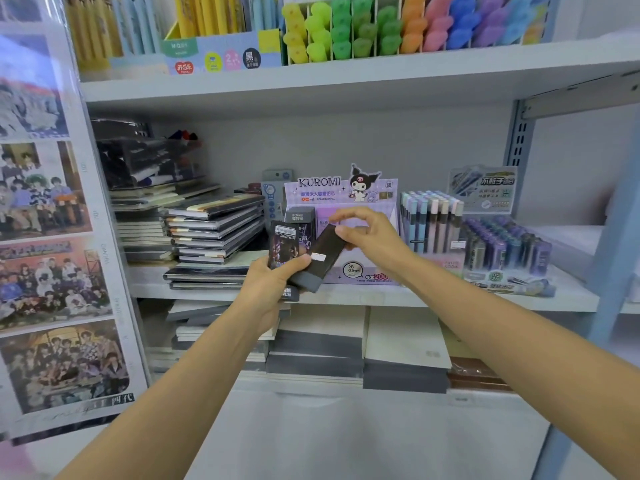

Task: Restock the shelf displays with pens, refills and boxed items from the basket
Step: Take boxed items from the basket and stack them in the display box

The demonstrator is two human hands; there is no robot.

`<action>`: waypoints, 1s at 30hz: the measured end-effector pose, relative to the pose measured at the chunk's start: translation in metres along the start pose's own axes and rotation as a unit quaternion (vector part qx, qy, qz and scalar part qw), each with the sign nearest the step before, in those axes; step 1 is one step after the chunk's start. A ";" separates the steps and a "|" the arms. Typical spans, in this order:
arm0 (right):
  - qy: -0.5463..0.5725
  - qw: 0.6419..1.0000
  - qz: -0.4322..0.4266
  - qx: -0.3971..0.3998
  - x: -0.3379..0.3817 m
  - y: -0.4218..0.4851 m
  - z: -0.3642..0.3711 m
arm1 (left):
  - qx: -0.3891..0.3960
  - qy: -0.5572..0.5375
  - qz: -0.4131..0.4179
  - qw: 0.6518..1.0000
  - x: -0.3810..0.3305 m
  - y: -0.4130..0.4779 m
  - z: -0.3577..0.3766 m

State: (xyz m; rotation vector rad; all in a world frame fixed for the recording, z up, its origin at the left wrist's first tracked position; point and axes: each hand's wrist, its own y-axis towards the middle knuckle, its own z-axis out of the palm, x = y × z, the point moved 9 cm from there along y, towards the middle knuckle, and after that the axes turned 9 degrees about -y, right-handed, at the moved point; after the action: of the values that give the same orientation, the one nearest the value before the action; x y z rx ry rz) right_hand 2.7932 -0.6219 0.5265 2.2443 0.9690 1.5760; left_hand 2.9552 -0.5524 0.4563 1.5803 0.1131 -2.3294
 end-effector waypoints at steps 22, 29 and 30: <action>0.023 0.996 0.000 0.089 -0.002 -0.027 0.016 | 0.035 0.041 0.095 0.994 -0.012 -0.008 0.021; 0.000 0.999 -0.034 -0.001 0.019 0.005 -0.007 | 0.035 0.067 0.069 0.995 -0.007 0.001 0.018; 0.013 0.999 -0.016 -0.036 0.016 0.012 -0.017 | 0.012 0.051 0.065 0.997 -0.008 0.004 0.011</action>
State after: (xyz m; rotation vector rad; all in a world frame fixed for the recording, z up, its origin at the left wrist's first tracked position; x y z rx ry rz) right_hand 2.7855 -0.6234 0.5515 2.1548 0.9351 1.6033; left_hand 2.9496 -0.5574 0.4678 1.6655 0.0043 -2.1602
